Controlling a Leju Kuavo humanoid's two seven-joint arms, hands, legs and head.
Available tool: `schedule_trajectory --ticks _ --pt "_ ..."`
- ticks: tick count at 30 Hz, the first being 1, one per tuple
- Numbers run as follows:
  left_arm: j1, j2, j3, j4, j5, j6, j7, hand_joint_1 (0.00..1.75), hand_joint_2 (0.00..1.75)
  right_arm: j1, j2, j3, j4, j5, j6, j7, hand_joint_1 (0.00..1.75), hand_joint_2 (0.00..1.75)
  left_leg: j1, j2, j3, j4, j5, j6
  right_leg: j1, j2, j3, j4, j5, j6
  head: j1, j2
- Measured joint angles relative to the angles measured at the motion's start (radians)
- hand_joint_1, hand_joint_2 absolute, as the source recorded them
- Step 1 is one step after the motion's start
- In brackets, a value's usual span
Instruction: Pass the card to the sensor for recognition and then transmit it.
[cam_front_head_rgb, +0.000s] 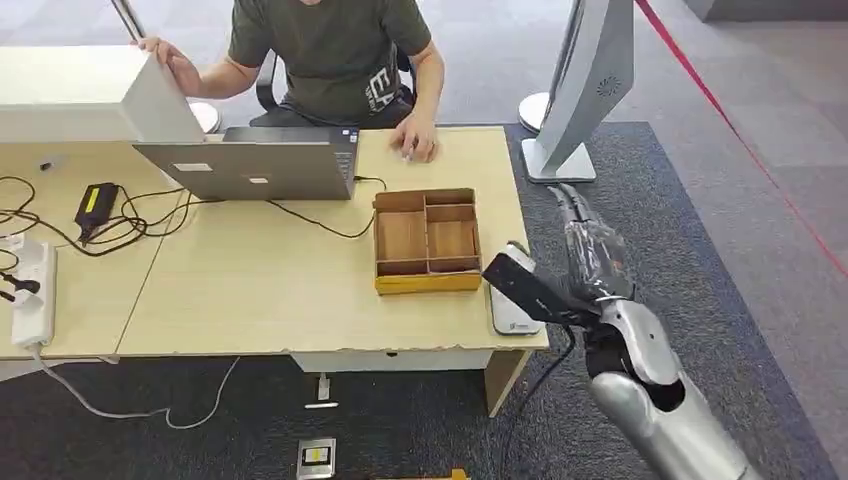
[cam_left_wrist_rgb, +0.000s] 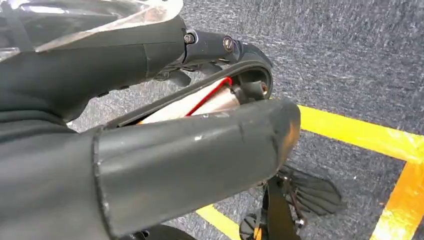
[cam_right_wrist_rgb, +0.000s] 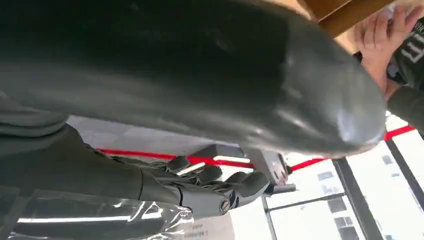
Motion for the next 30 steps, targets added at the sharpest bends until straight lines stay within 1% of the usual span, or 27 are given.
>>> schedule_trajectory --ticks 1,2,4,5,8,10,12,15,17,20,24,30 --pt "0.001 0.001 0.000 0.001 0.000 0.004 -0.002 0.00 0.00 0.075 -0.054 -0.019 -0.114 0.030 0.005 0.032 0.00 0.00 0.000 0.000 0.000 0.000 0.000 0.000 0.000 0.000 0.000 0.000 0.000 0.000 0.001 0.000" --pt "-0.001 0.001 0.000 0.002 0.002 0.010 -0.010 0.00 0.00 0.158 -0.084 -0.023 -0.220 0.150 -0.020 0.042 0.00 0.00 0.000 0.000 0.000 0.000 0.000 0.000 0.000 0.000 0.001 0.000 0.000 0.000 0.001 0.000" --pt "-0.001 0.000 0.000 0.002 0.003 0.016 -0.011 0.00 0.00 0.198 -0.089 -0.017 -0.270 0.220 -0.034 0.042 0.00 0.00 0.000 0.000 0.000 0.000 0.000 0.000 0.000 0.000 0.000 0.000 0.000 0.000 0.000 0.000" --pt "-0.002 0.000 0.000 0.002 0.003 0.017 -0.012 0.00 0.00 0.215 -0.091 -0.015 -0.290 0.235 -0.035 0.042 0.00 0.00 0.000 0.000 0.000 0.000 0.000 0.000 0.000 0.000 0.000 0.000 0.000 0.000 0.000 0.000" --pt "-0.003 0.000 0.000 0.002 0.003 0.019 -0.013 0.00 0.00 0.240 -0.095 -0.010 -0.334 0.249 -0.038 0.043 0.00 0.00 0.000 0.000 0.000 0.000 0.000 0.000 0.000 0.000 0.000 0.000 0.000 0.000 0.000 0.000" --pt "-0.004 0.000 0.000 0.002 0.003 0.021 -0.013 0.00 0.00 0.250 -0.097 -0.008 -0.353 0.235 -0.042 0.040 0.00 0.00 0.000 0.000 0.000 0.000 0.000 0.000 0.000 0.000 0.000 0.000 0.000 0.000 0.001 0.000" --pt "-0.004 0.000 0.000 0.002 0.005 0.023 -0.013 0.00 0.00 0.264 -0.094 -0.004 -0.364 0.242 -0.060 0.039 0.00 0.00 0.000 0.000 0.000 0.000 0.000 0.000 0.000 0.000 0.001 0.000 0.000 0.000 0.001 0.000" --pt "-0.004 0.000 0.000 0.002 0.006 0.027 -0.010 0.00 0.00 0.288 -0.079 0.009 -0.364 0.278 -0.110 0.052 0.00 0.00 0.000 0.000 0.000 0.000 0.000 0.000 0.000 0.000 0.001 0.000 0.000 0.000 0.001 0.000" --pt "-0.006 -0.002 0.000 0.002 0.010 0.032 -0.003 0.00 0.00 0.298 -0.064 0.023 -0.358 0.295 -0.147 0.072 0.00 0.00 0.000 0.000 0.000 -0.001 0.000 0.000 0.000 0.000 0.001 0.000 0.000 0.000 0.001 0.000" --pt "-0.006 -0.005 0.003 0.002 0.021 0.039 -0.001 0.00 0.00 0.304 -0.037 0.048 -0.332 0.300 -0.198 0.120 0.00 0.00 0.000 0.000 0.000 -0.001 0.000 0.000 0.000 0.000 0.001 0.000 -0.001 -0.001 0.001 0.000" --pt "-0.006 -0.006 0.012 0.002 0.025 0.040 0.003 0.00 0.00 0.308 -0.008 0.074 -0.298 0.301 -0.216 0.132 0.00 0.00 0.000 0.000 0.000 -0.001 0.000 0.000 0.000 0.000 0.001 0.000 -0.001 -0.001 0.000 0.000" --pt "-0.006 -0.006 0.019 0.002 0.025 0.041 0.005 0.00 0.00 0.309 0.014 0.095 -0.275 0.302 -0.220 0.133 0.00 0.00 0.000 0.000 0.000 -0.001 0.000 0.000 0.000 0.000 0.001 0.000 -0.001 -0.001 0.001 0.000"
